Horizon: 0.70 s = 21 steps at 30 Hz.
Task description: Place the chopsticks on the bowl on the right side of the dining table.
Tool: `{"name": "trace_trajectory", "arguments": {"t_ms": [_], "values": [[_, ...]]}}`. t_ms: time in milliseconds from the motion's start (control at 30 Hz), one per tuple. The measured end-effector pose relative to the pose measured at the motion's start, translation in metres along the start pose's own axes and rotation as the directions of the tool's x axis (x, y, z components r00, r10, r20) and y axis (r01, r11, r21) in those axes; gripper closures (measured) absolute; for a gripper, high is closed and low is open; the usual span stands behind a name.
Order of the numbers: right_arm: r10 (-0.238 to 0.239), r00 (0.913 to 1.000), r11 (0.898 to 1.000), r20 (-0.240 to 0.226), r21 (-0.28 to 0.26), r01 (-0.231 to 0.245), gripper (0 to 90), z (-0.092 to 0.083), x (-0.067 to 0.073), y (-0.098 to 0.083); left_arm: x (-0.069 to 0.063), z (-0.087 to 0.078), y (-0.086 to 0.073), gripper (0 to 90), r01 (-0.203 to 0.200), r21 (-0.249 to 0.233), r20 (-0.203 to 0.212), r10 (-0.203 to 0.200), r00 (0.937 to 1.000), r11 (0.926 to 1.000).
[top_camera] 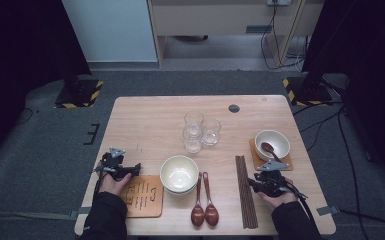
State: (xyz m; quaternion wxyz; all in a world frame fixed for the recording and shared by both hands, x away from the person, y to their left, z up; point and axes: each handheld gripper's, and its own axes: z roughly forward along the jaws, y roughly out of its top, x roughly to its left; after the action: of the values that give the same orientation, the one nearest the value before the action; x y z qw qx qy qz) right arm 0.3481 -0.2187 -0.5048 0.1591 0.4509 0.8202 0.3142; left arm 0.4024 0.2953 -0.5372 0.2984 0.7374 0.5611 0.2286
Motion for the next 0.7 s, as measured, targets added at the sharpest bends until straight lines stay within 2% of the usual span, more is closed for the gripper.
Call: {"name": "trace_trajectory", "arguments": {"t_ms": [267,700], "values": [[0.010,1.0000,1.000,-0.002,0.020,-0.010,66.7,0.0051,0.0008,-0.0021,0.0000,0.0000,0.0000,0.0,0.000,0.000,0.000,0.000,1.0000,1.0000],[-0.005,0.9999,0.999,-0.015,0.050,0.006,69.8,0.0097,0.0039,-0.0013,0.0000,0.0000,0.0000,0.0,0.000,0.000,0.000,0.000,1.0000,1.0000]]}}
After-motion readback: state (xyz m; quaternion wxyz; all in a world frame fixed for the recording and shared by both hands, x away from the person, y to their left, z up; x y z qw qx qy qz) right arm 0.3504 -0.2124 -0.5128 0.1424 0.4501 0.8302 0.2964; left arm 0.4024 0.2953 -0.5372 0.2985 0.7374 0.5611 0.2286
